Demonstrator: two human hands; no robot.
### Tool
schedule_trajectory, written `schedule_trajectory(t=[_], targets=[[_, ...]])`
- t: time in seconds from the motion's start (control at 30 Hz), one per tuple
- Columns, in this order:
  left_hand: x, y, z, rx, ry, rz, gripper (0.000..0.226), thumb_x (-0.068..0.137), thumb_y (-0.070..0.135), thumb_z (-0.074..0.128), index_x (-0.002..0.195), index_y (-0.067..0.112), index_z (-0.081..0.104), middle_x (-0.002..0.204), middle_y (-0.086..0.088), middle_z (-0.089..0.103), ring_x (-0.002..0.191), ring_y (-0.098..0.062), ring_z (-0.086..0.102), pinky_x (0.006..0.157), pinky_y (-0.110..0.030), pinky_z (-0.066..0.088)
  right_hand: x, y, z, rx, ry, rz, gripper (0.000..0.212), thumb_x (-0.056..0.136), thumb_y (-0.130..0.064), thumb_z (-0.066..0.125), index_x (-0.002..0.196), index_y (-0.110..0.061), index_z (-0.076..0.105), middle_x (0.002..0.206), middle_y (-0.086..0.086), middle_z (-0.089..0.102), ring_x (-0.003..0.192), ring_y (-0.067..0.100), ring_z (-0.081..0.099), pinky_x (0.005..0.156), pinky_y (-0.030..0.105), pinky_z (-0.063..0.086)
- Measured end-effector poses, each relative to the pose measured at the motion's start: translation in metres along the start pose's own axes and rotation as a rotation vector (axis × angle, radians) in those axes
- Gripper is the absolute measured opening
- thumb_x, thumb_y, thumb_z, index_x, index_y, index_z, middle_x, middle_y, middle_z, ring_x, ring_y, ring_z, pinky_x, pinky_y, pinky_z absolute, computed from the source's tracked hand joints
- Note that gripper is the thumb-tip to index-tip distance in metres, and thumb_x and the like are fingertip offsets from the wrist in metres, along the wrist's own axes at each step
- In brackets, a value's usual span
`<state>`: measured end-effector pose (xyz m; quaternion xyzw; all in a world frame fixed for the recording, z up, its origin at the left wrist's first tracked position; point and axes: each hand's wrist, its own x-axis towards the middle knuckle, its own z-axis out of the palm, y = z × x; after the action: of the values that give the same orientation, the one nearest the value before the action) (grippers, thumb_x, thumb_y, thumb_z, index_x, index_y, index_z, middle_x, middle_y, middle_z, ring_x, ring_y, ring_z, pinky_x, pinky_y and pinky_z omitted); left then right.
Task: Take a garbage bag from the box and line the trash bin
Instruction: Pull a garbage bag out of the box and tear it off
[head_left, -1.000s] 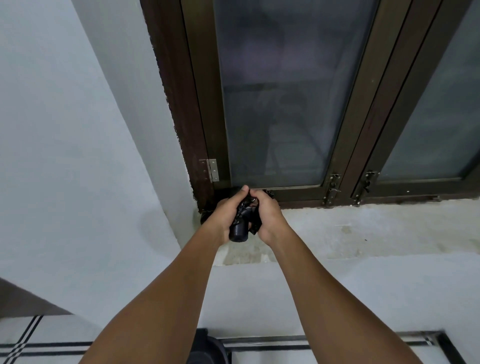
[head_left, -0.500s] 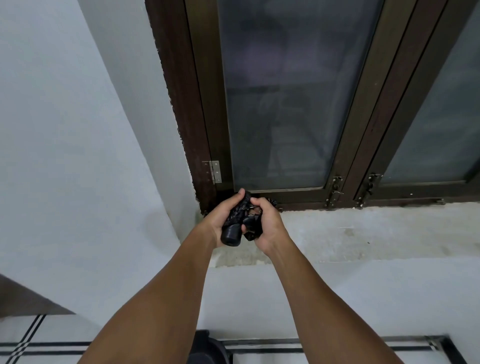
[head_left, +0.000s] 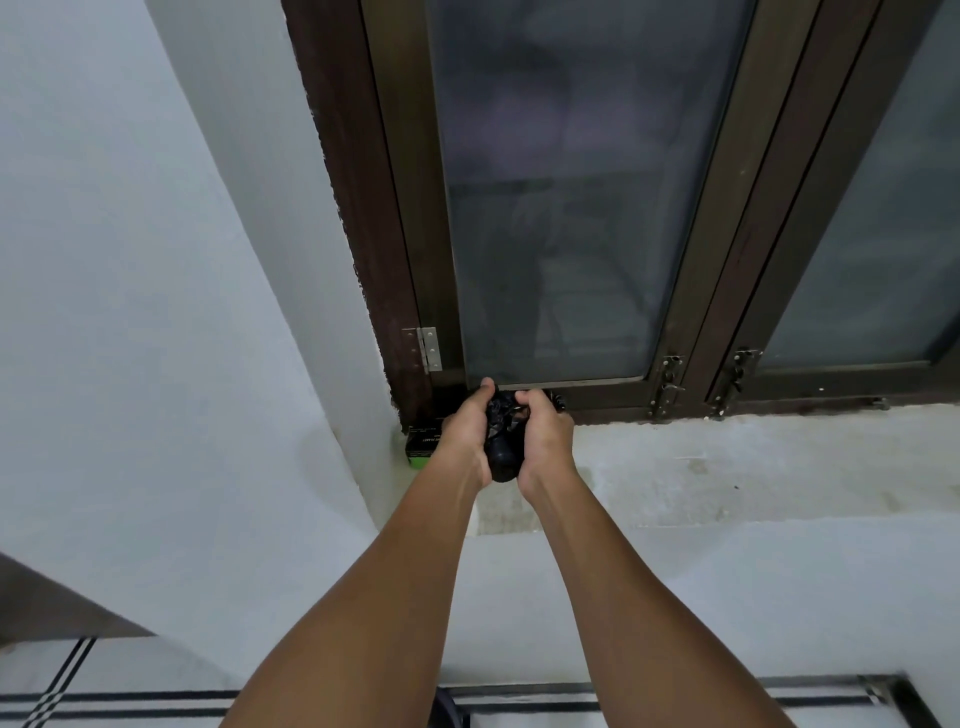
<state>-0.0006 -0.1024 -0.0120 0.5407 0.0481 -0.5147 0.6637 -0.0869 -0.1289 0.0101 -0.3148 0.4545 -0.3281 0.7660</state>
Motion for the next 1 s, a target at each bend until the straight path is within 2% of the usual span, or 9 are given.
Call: schedule_trajectory(t=[0.17,0.23,0.3,0.4,0.6,0.8,0.9,0.97,1.0], targets=[[-0.004,-0.002,0.003,0.054,0.009,-0.013,0.064,0.071,0.055,0.079,0.120,0.015,0.070,0.110,-0.016,0.076,0.096,-0.041,0.074,0.088,-0.059,0.057,-0.002,0.002,-0.002,0.035,0.038,0.008,0.036,0.087,-0.020,0.067,0.118,-0.006,0.054,0.107,0.016,0.068,0.093,0.032,0.069,0.069,0.039,0.058],[-0.004,0.001,0.001,0.093,0.028,0.009,0.068,0.067,0.054,0.083,0.121,0.015,0.069,0.108,-0.016,0.076,0.093,-0.041,0.075,0.085,-0.058,0.058,-0.001,0.003,-0.002,0.056,0.036,0.023,0.036,0.088,-0.020,0.067,0.119,-0.006,0.055,0.108,0.016,0.068,0.094,0.032,0.069,0.070,0.040,0.059],[-0.010,0.005,0.000,0.160,-0.007,0.037,0.071,0.067,0.051,0.085,0.124,0.014,0.067,0.109,-0.015,0.076,0.091,-0.036,0.076,0.079,-0.049,0.061,0.001,-0.002,-0.002,0.087,0.023,0.029,0.035,0.089,-0.019,0.066,0.119,-0.005,0.058,0.108,0.017,0.070,0.093,0.032,0.070,0.073,0.042,0.060],[-0.026,0.004,-0.002,0.313,-0.059,0.067,0.050,0.084,0.046,0.076,0.118,0.011,0.068,0.095,-0.011,0.074,0.070,-0.023,0.072,0.056,-0.030,0.056,0.007,-0.013,-0.001,0.050,0.017,0.009,0.031,0.091,-0.016,0.063,0.117,0.001,0.061,0.099,0.016,0.068,0.083,0.028,0.067,0.071,0.039,0.057],[-0.033,0.010,-0.010,0.430,-0.116,0.001,0.043,0.088,0.045,0.073,0.113,0.011,0.066,0.079,-0.010,0.069,0.054,-0.018,0.063,0.049,-0.026,0.052,0.011,-0.002,-0.002,0.058,0.046,0.080,0.031,0.092,-0.019,0.063,0.119,-0.004,0.061,0.108,0.017,0.071,0.098,0.033,0.070,0.072,0.041,0.057],[-0.034,0.018,-0.011,0.331,-0.034,0.105,0.042,0.090,0.044,0.072,0.117,0.011,0.069,0.101,-0.012,0.076,0.079,-0.024,0.073,0.054,-0.028,0.056,0.003,0.004,0.006,0.228,-0.116,0.146,0.025,0.098,-0.034,0.064,0.098,-0.011,0.071,0.106,0.012,0.075,0.097,0.028,0.071,0.079,0.041,0.058],[-0.032,0.016,-0.006,0.369,0.004,0.136,0.047,0.087,0.045,0.074,0.114,0.007,0.068,0.098,-0.014,0.075,0.077,-0.027,0.074,0.056,-0.031,0.058,0.005,0.001,0.007,0.221,-0.082,0.167,0.035,0.096,-0.040,0.066,0.110,-0.007,0.070,0.107,0.011,0.074,0.101,0.033,0.072,0.078,0.043,0.059],[-0.027,0.010,-0.007,0.551,0.112,0.249,0.053,0.083,0.052,0.073,0.111,0.008,0.067,0.099,-0.014,0.075,0.081,-0.029,0.073,0.067,-0.038,0.061,0.009,0.000,0.007,0.124,-0.052,0.121,0.035,0.098,-0.035,0.063,0.116,-0.005,0.065,0.110,0.013,0.073,0.102,0.034,0.071,0.079,0.044,0.060],[-0.024,0.008,-0.009,0.754,0.194,0.338,0.054,0.083,0.057,0.069,0.108,0.009,0.067,0.101,-0.013,0.074,0.085,-0.029,0.072,0.075,-0.041,0.062,0.012,0.000,0.006,0.002,-0.026,0.069,0.031,0.099,-0.032,0.061,0.115,-0.005,0.062,0.109,0.014,0.072,0.101,0.032,0.070,0.082,0.043,0.060]])
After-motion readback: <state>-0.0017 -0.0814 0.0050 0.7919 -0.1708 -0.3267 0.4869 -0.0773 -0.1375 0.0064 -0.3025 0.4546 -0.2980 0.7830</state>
